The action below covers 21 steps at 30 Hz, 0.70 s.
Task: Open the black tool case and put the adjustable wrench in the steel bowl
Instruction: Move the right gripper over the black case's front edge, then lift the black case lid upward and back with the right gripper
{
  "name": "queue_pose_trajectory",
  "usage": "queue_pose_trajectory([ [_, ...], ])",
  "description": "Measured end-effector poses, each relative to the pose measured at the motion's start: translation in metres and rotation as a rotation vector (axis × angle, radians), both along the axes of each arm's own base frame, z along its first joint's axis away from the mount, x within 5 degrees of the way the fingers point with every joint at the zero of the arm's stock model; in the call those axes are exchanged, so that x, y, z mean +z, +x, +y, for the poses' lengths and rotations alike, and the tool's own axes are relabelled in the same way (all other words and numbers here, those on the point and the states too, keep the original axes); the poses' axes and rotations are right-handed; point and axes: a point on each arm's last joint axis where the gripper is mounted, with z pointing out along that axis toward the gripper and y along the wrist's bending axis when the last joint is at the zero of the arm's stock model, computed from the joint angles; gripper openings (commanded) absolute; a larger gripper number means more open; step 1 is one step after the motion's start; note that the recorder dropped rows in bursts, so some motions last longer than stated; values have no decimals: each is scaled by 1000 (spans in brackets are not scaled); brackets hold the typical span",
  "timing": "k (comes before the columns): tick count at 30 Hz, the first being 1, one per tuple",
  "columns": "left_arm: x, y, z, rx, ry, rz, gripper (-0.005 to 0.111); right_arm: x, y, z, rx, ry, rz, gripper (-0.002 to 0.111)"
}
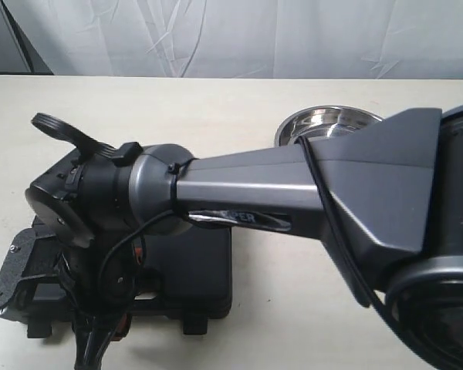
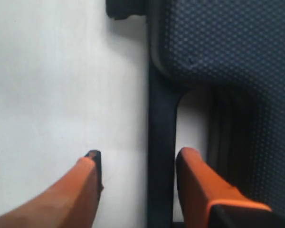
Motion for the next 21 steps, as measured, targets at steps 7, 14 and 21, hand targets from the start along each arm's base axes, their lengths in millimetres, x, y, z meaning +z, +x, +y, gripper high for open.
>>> queue_pose_trajectory([
  [7, 0, 0, 0, 0, 0, 0, 0, 0, 1, -2, 10, -21, -11, 0],
  [14, 0, 0, 0, 0, 0, 0, 0, 0, 2, -3, 13, -26, -12, 0],
  [21, 0, 0, 0, 0, 0, 0, 0, 2, 1, -4, 15, -40, -5, 0],
])
